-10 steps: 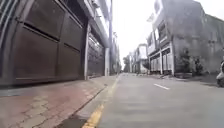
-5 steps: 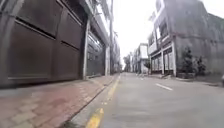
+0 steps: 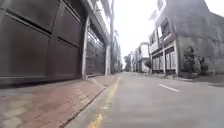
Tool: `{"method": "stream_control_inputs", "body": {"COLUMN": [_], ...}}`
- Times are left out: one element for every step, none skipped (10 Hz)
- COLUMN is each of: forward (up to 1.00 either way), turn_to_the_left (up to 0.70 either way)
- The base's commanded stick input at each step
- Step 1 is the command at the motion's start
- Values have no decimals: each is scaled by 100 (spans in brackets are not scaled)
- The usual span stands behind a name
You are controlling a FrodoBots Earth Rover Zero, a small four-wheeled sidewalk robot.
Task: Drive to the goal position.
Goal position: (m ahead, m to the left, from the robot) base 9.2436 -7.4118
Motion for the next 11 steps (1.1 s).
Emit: {"method": "stream_control_inputs", "body": {"forward": [50,50,50,50,50,50,50,50,50,50,50], "turn_to_the_left": [0,0,0,0,0,0,0,0,0,0,0]}}
